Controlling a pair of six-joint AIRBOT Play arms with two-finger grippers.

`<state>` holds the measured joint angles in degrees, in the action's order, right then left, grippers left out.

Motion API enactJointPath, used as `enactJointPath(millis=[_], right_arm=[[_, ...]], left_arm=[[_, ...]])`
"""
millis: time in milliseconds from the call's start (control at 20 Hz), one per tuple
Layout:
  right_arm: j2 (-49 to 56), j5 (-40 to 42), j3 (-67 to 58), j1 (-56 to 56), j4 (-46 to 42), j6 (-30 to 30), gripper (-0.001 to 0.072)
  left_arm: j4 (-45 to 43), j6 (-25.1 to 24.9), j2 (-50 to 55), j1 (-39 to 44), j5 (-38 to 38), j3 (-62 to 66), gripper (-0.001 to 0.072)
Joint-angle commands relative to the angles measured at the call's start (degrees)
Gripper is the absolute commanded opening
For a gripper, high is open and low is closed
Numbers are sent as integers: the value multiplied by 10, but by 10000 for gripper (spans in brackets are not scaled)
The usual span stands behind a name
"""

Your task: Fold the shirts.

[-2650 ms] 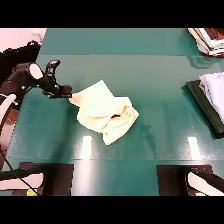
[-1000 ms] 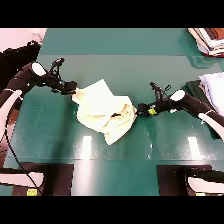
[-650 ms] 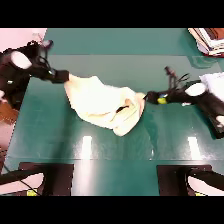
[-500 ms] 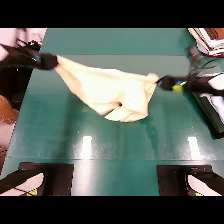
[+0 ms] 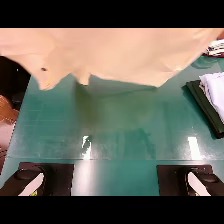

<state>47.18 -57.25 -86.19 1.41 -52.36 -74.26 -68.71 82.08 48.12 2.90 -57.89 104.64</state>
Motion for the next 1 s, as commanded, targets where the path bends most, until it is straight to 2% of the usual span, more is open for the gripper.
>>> enactJointPath(millis=[0,150,200,300,450,650,850,950], right_arm=[[-11,-37,-82,-9,-4,0,14],[12,-65,-158,-9,-16,-8,14],[26,-81,-184,-9,-29,-24,14],[70,-122,-233,-9,-63,-70,13],[165,-201,-273,5,-79,-111,14],[335,-291,-272,52,-83,-118,13],[494,-268,-272,108,-178,-116,14],[553,-226,-273,121,-177,-116,14]], left_arm=[[56,0,-13,0,5,69,24],[60,-14,-13,0,13,103,24],[50,-35,-12,0,15,103,24],[-1,-35,9,0,-3,99,25],[-65,-10,83,0,-57,71,25],[-38,-10,238,0,-127,1,25],[-42,-10,398,0,-116,-51,25],[-38,-11,466,0,-89,-54,25]])
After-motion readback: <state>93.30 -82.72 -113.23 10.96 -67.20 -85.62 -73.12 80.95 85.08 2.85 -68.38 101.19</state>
